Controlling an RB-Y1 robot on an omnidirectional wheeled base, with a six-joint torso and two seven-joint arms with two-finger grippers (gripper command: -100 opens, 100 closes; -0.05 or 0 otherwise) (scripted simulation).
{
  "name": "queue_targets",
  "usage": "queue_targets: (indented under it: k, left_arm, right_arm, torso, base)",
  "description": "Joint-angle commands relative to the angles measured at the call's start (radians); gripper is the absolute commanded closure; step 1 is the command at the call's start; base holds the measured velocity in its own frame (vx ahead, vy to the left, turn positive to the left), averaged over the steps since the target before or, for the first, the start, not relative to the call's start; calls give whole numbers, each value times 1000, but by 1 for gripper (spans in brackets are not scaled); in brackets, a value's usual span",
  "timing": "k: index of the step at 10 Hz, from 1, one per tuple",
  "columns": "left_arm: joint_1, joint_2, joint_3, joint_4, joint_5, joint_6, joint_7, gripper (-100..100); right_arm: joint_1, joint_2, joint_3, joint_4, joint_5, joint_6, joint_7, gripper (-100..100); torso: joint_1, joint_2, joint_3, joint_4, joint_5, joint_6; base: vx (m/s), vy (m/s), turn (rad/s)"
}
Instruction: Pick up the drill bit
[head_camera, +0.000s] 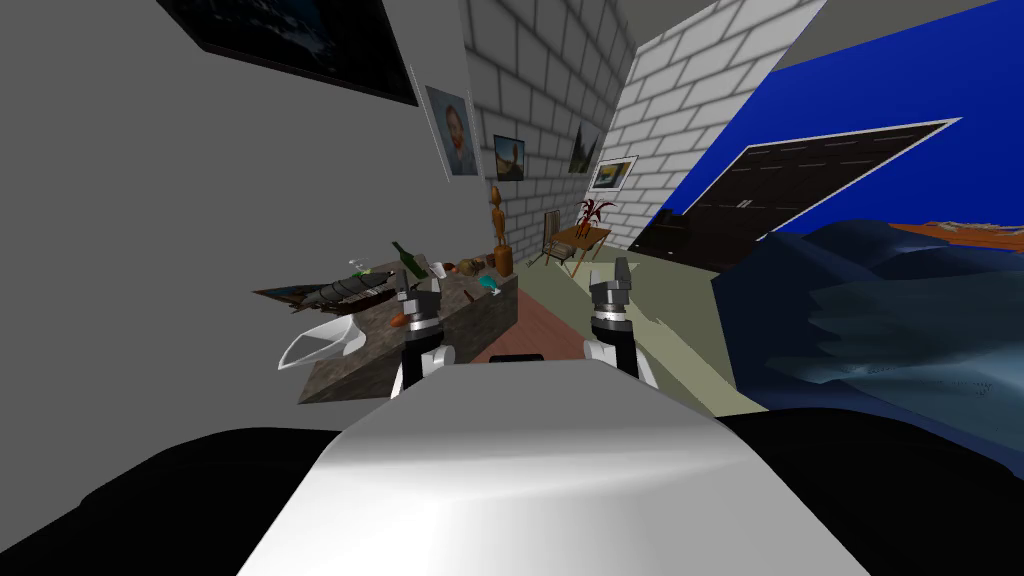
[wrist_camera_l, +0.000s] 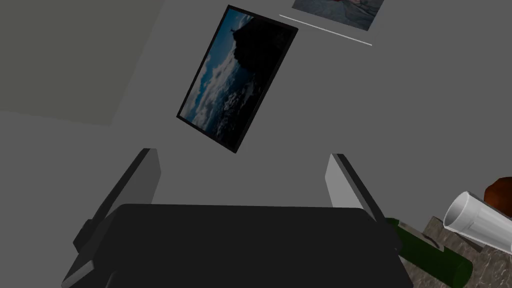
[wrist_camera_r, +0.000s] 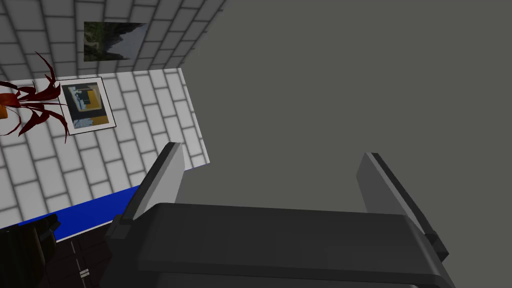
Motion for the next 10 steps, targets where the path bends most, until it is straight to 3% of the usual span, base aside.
queue_targets:
  k: [1,4,5,7,10]
  left_arm:
    - [-2,34,-1,0,3,22,-2,-100]
    - [-12,108,-7,0,13,100,-10,-100]
    - [-12,108,-7,0,13,106,-10,-100]
    - [-21,158,-14,-2,23,174,-18,-100]
    - [-26,183,-18,-4,28,242,-22,-100]
  right_arm:
    - [0,0,0,0,0,0,0,0]
    - [0,0,0,0,0,0,0,0]
    - [0,0,0,0,0,0,0,0]
    - [0,0,0,0,0,0,0,0]
    - [0,0,0,0,0,0,0,0]
  torso:
    - [0,0,0,0,0,0]
    - [1,1,0,0,0,0]
    - [1,1,1,0,0,0]
    - [1,1,1,0,0,0]
    - [1,1,1,0,0,0]
  base:
    - [-4,3,-41]
    - [-14,12,-76]
    - [-15,10,-35]
    - [-21,11,-114]
    - [-20,12,-56]
